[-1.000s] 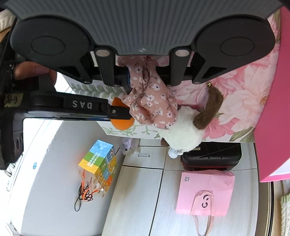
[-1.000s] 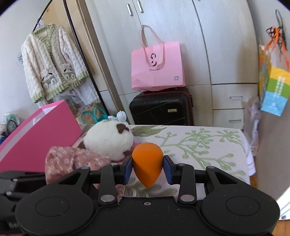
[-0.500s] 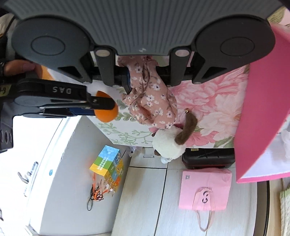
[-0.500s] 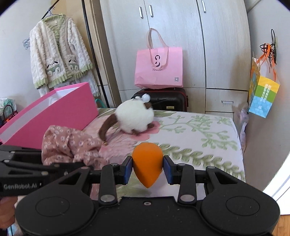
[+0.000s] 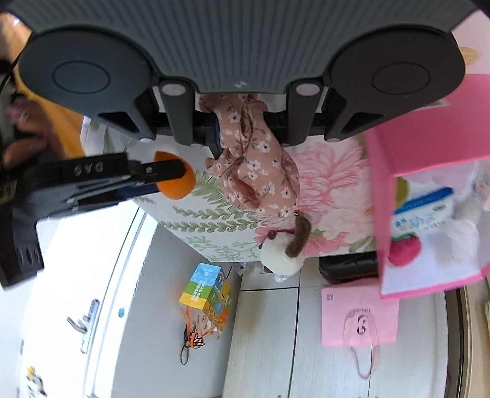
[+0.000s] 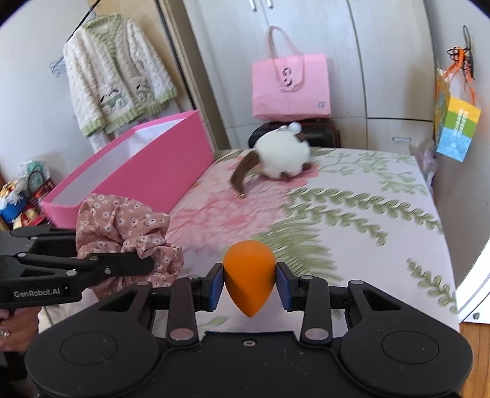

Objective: Organize soft objects
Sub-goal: 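Carry both items over the pink box and open both grippers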

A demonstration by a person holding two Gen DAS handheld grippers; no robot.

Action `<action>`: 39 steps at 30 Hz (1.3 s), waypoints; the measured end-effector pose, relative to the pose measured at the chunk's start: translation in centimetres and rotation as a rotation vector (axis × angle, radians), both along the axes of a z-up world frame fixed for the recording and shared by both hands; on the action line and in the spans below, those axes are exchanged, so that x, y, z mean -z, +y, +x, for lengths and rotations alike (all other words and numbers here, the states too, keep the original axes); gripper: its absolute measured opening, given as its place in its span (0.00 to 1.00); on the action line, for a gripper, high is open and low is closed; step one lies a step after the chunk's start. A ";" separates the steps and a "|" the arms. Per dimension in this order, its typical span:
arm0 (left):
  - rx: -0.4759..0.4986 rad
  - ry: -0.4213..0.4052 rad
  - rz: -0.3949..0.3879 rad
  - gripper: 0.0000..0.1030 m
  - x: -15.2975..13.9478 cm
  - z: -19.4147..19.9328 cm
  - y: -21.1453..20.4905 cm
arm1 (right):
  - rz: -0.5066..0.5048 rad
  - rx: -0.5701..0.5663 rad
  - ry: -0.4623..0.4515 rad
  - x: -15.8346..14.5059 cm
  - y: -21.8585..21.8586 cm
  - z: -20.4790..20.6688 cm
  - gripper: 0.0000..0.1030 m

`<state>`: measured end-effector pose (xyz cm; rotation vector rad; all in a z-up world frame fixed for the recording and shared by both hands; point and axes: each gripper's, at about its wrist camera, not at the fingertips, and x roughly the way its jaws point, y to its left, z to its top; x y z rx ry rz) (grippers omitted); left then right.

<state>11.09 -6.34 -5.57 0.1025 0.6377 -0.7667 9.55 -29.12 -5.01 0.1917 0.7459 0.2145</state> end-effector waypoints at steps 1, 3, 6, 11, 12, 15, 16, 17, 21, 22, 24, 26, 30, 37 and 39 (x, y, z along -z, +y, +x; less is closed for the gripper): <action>0.002 -0.008 0.018 0.20 -0.1 -0.3 0.5 | -0.002 -0.001 0.011 -0.2 0.4 -0.2 0.41; 0.013 -0.006 0.035 0.20 -0.4 -0.9 1.8 | -0.008 -0.003 0.038 -0.7 1.3 -0.7 0.41; 0.024 0.034 0.044 0.20 -1.3 -1.5 4.2 | -0.002 -0.039 0.045 -1.7 2.7 -1.6 0.41; -0.025 0.110 0.104 0.21 -2.2 -1.8 7.6 | 0.045 -0.155 0.062 -3.6 4.9 -2.8 0.41; -0.041 0.121 0.108 0.21 -2.3 -1.9 8.3 | 0.048 -0.178 0.057 -3.9 5.4 -3.0 0.41; -0.062 0.168 0.081 0.20 -3.1 -2.1 10.7 | 0.052 -0.241 0.047 -4.7 7.1 -3.4 0.41; -0.066 0.178 0.071 0.20 -3.4 -2.2 11.4 | 0.050 -0.259 0.040 -5.0 7.6 -3.4 0.41; -0.071 0.177 0.064 0.21 -3.9 -2.3 12.1 | 0.046 -0.283 0.029 -5.4 8.2 -3.4 0.41; -0.110 0.096 0.061 0.21 -6.2 -2.9 13.9 | 0.025 -0.363 -0.024 -7.1 10.6 -3.0 0.41; -0.117 0.072 0.056 0.21 -6.9 -2.9 14.2 | 0.020 -0.376 -0.040 -7.6 11.3 -2.7 0.41; -0.127 0.022 0.040 0.21 -8.1 -2.8 14.8 | 0.007 -0.405 -0.078 -8.6 12.4 -2.1 0.41; -0.138 -0.019 0.028 0.21 -9.1 -2.4 15.3 | -0.006 -0.419 -0.128 -9.5 13.4 -1.4 0.41; -0.152 -0.056 0.008 0.21 -10.1 -0.3 15.5 | -0.016 -0.424 -0.209 -10.9 15.0 0.7 0.41; -0.227 -0.096 -0.014 0.21 -10.4 5.0 15.9 | -0.036 -0.413 -0.278 -11.7 17.1 5.5 0.41; -0.249 -0.098 -0.017 0.21 -10.1 6.7 16.0 | -0.033 -0.409 -0.278 -11.6 17.5 7.2 0.42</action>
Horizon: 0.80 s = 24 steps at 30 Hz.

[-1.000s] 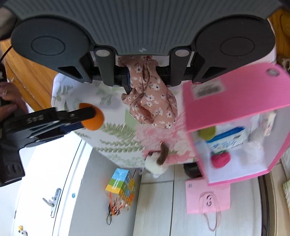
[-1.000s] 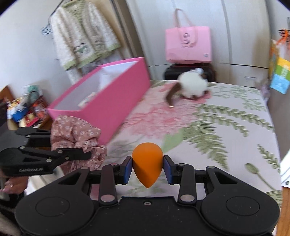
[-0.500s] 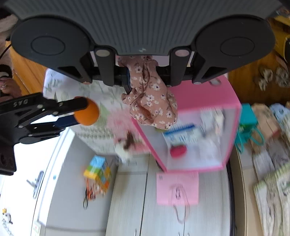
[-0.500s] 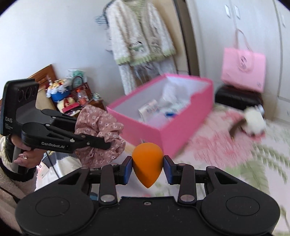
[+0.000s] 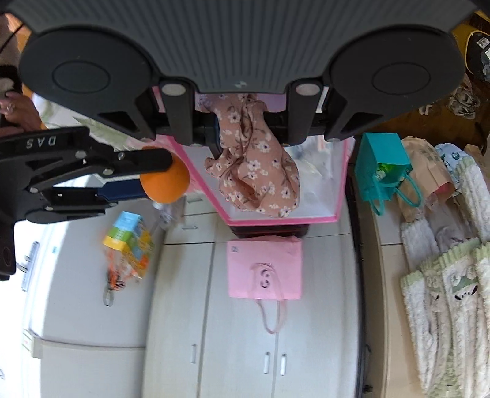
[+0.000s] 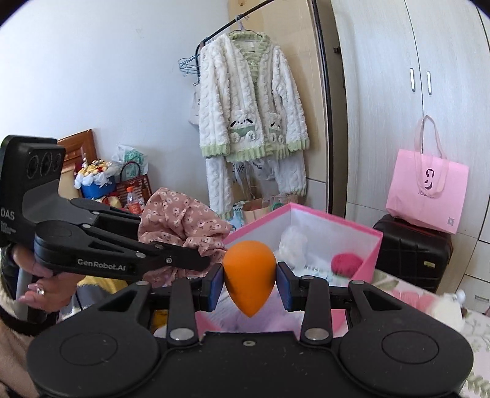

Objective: Organize soft objects
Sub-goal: 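Carry both items over the pink box and open both grippers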

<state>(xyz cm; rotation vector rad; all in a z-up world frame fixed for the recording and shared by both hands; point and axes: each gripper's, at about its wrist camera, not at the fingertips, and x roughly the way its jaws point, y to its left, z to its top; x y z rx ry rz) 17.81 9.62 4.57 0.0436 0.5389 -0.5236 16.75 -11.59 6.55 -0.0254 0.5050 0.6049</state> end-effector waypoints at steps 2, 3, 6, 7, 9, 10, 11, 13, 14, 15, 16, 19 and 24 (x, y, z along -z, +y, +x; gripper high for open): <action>-0.019 0.006 -0.005 0.21 0.4 1.7 0.1 | -0.005 0.004 0.017 0.5 0.3 1.9 0.42; -0.028 0.010 -0.005 0.21 0.7 2.4 0.0 | -0.006 -0.001 0.033 0.9 0.4 3.0 0.42; -0.050 0.023 0.010 0.21 1.6 4.5 -0.3 | 0.005 -0.007 0.086 2.1 0.5 5.6 0.42; -0.054 0.032 0.017 0.21 1.9 5.1 -0.4 | 0.006 -0.011 0.099 2.5 0.6 6.4 0.42; -0.062 0.055 0.025 0.22 2.6 6.2 -0.7 | -0.007 -0.006 0.119 3.3 0.7 7.9 0.42; -0.070 0.062 0.038 0.22 3.0 6.7 -0.9 | -0.018 -0.007 0.135 3.8 0.8 8.6 0.42; -0.078 0.063 0.053 0.23 3.2 6.9 -1.1 | -0.025 -0.004 0.148 4.2 0.8 9.2 0.42; -0.088 0.064 0.076 0.24 3.7 7.5 -1.3 | -0.043 -0.003 0.179 5.1 1.0 10.2 0.42; -0.088 0.068 0.081 0.24 3.9 7.7 -1.5 | -0.050 -0.003 0.191 5.5 1.1 10.6 0.42; -0.085 0.075 0.081 0.24 4.1 7.9 -1.5 | -0.054 -0.007 0.202 5.9 1.1 10.9 0.42; -0.079 0.083 0.079 0.24 4.1 8.1 -1.5 | -0.058 -0.014 0.212 6.2 1.2 11.1 0.43; -0.099 0.111 0.066 0.38 4.2 8.6 -1.7 | -0.078 -0.016 0.199 6.9 1.7 11.7 0.44; -0.172 0.043 0.064 0.56 3.2 6.9 -1.3 | -0.057 0.028 0.225 7.0 1.4 12.5 0.54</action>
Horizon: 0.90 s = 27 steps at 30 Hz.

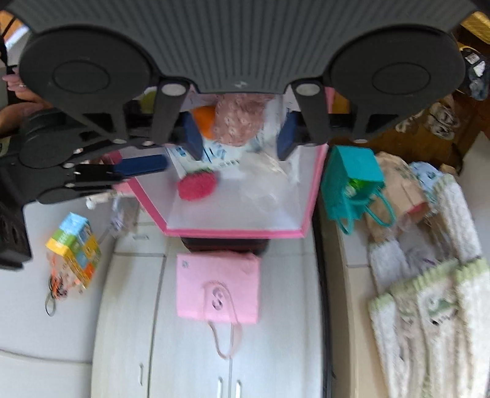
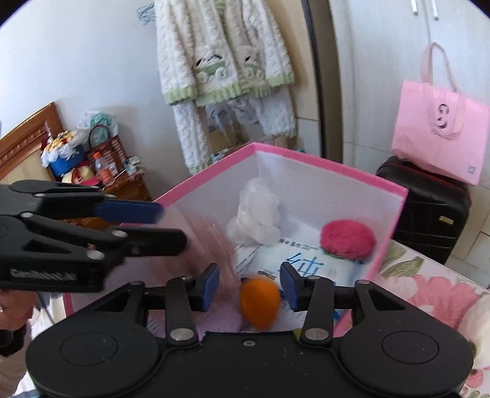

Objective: Organize soft objects
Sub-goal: 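Carry both items over the pink box and open both grippers, then move both tools toward the white plush toy with brown ears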

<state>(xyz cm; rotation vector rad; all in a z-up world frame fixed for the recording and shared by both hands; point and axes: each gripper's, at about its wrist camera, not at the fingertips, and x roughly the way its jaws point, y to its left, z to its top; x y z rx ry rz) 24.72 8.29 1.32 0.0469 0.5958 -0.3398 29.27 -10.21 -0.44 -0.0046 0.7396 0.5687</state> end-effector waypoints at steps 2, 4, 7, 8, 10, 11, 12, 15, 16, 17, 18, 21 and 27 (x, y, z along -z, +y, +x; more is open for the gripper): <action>-0.008 -0.015 -0.003 0.57 -0.8 -0.9 0.1 | 0.018 0.024 -0.013 -0.6 -1.0 -0.6 0.54; 0.007 -0.032 0.002 0.58 -1.8 -2.3 0.0 | 0.045 0.032 -0.018 -1.3 -2.2 -1.9 0.54; 0.044 -0.056 0.024 0.61 -3.4 -4.5 -0.4 | 0.040 0.035 -0.049 -2.9 -4.1 -4.6 0.55; 0.056 -0.058 0.024 0.62 -4.0 -5.1 -0.5 | 0.032 0.040 -0.061 -3.4 -4.8 -5.6 0.57; 0.092 -0.058 0.020 0.65 -5.0 -6.6 -0.9 | 0.023 0.049 -0.084 -4.6 -6.1 -7.4 0.59; 0.116 -0.051 0.015 0.66 -5.6 -7.3 -1.1 | 0.018 0.055 -0.095 -5.2 -6.8 -8.3 0.59; 0.138 -0.041 0.013 0.70 -5.9 -7.8 -1.2 | 0.007 0.056 -0.103 -5.7 -7.4 -9.2 0.59; 0.196 0.000 -0.009 0.71 -6.9 -9.4 -1.9 | -0.046 0.057 -0.132 -7.1 -8.7 -11.5 0.59; 0.213 0.005 -0.007 0.72 -7.1 -10.0 -2.2 | -0.060 0.057 -0.141 -7.5 -9.1 -12.2 0.61; 0.232 0.003 0.002 0.73 -7.4 -10.7 -2.6 | -0.070 0.057 -0.145 -7.8 -9.5 -12.9 0.64; 0.245 -0.002 0.014 0.75 -7.5 -11.3 -3.1 | -0.081 0.060 -0.149 -8.1 -9.9 -13.7 0.65; 0.284 -0.012 0.051 0.76 -7.6 -13.0 -4.4 | -0.120 0.071 -0.165 -8.5 -10.8 -15.7 0.68; 0.367 0.015 0.045 0.86 -7.4 -14.4 -7.3 | -0.136 0.099 -0.182 -8.4 -12.9 -18.7 0.83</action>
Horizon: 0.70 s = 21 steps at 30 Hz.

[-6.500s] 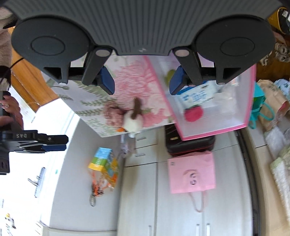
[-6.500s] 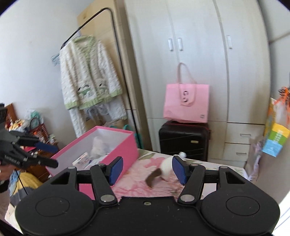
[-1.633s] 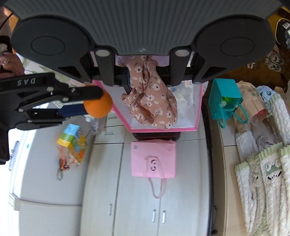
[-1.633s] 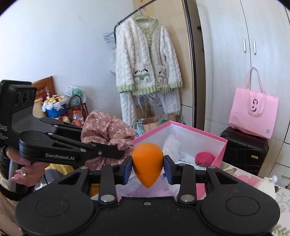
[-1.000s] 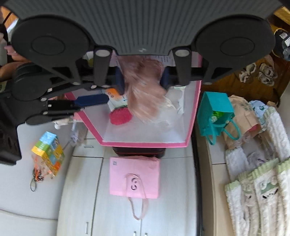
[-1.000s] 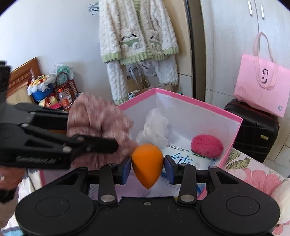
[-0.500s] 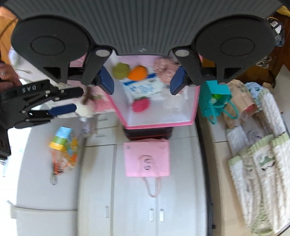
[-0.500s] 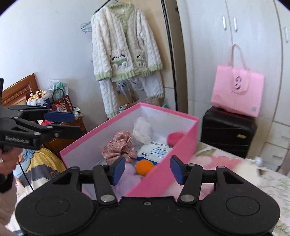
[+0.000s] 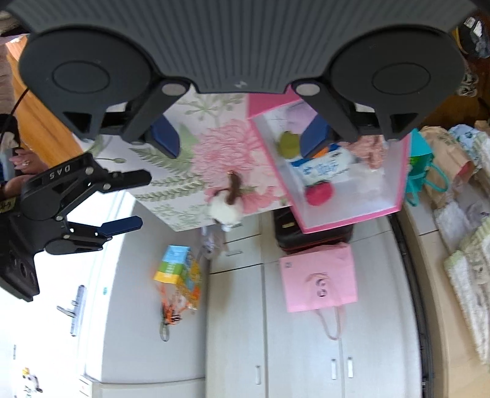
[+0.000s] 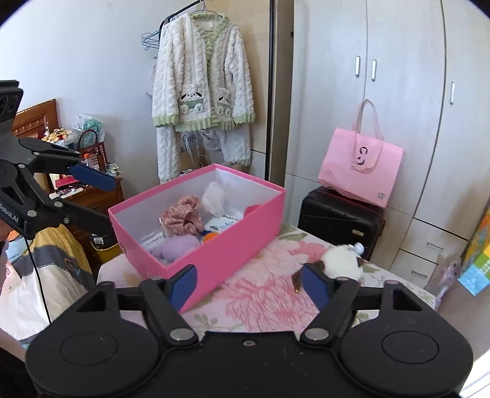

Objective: Organize soft objects
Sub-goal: 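Move both tools toward the white plush toy with brown ears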

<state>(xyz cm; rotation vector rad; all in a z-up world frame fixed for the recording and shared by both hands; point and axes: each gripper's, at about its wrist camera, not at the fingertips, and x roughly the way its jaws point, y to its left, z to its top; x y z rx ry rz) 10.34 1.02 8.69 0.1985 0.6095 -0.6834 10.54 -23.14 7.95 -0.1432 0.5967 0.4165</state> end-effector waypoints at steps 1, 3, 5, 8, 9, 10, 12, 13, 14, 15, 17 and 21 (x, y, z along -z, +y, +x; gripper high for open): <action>0.011 0.006 -0.006 0.88 0.1 0.0 -0.6 | 0.002 0.007 -0.003 0.2 -0.4 -0.4 0.85; 0.028 0.027 -0.019 0.88 0.2 0.3 -1.7 | 0.009 0.016 -0.001 0.6 -1.1 -0.8 0.85; 0.037 0.054 -0.036 0.88 0.3 0.9 -2.8 | 0.026 0.027 0.005 1.1 -2.0 -1.1 0.85; 0.051 0.068 -0.051 0.88 0.7 1.7 -4.7 | 0.054 0.029 0.012 1.8 -3.1 -1.3 0.85; 0.051 0.071 -0.056 0.88 0.9 2.0 -5.3 | 0.053 0.026 0.014 2.0 -3.2 -1.2 0.85; 0.050 0.072 -0.065 0.88 1.1 2.2 -5.8 | 0.046 0.021 0.013 2.2 -3.4 -1.2 0.86; 0.052 0.063 -0.079 0.88 1.6 2.6 -6.9 | 0.031 0.011 0.000 2.5 -3.8 -1.2 0.89; 0.052 0.064 -0.086 0.87 1.8 2.8 -7.4 | 0.025 0.006 -0.010 2.8 -4.0 -1.2 0.90; 0.052 0.066 -0.095 0.87 2.0 3.0 -7.9 | 0.020 0.001 -0.020 3.0 -4.2 -1.0 0.90; 0.050 0.070 -0.107 0.87 2.2 3.3 -8.4 | 0.017 -0.004 -0.029 3.2 -4.4 -0.8 0.90; 0.047 0.064 -0.117 0.86 2.7 3.8 -9.6 | 0.019 -0.013 -0.041 3.8 -5.0 -0.4 0.91; 0.035 0.028 -0.114 0.86 3.6 4.9 -12.1 | 0.016 -0.014 -0.050 5.0 -5.8 1.1 0.91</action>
